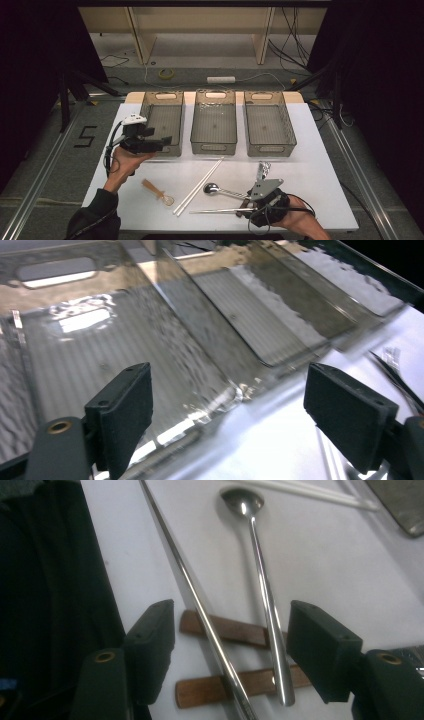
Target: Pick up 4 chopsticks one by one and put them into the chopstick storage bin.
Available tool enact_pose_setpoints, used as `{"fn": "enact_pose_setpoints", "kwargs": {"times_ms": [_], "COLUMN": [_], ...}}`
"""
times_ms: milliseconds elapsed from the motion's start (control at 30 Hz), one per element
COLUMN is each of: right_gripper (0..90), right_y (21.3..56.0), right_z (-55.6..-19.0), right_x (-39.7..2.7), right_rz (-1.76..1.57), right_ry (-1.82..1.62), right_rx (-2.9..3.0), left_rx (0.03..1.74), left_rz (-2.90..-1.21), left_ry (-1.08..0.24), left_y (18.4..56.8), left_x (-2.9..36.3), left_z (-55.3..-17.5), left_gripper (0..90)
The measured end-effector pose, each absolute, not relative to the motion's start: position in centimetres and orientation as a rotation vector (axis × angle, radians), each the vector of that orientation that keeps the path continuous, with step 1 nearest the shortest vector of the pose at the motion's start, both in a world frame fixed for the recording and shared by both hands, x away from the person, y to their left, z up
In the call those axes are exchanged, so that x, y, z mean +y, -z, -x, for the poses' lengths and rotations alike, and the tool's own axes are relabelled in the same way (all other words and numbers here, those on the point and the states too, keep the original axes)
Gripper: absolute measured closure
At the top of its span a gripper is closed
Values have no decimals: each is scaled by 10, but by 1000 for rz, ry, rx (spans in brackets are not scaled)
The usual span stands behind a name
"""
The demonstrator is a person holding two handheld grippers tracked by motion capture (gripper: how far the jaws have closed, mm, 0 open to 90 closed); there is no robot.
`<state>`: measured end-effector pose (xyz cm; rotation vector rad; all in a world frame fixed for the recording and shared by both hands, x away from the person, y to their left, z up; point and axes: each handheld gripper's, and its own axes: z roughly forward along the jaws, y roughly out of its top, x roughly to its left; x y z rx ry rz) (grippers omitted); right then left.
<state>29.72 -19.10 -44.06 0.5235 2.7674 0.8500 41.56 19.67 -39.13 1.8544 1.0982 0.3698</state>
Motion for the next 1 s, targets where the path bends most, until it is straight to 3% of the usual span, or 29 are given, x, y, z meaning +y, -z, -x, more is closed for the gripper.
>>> {"fn": "enact_pose_setpoints", "kwargs": {"times_ms": [1000], "right_gripper": [720], "right_y": [454], "right_z": [-307], "right_x": [-174], "right_rz": [-374], "right_ry": [-531], "right_rx": [2919], "left_rx": [868], "left_rz": [-1930], "left_ry": [-353], "left_y": [417], "left_x": [159], "left_z": [-340], "left_gripper": [174]}}
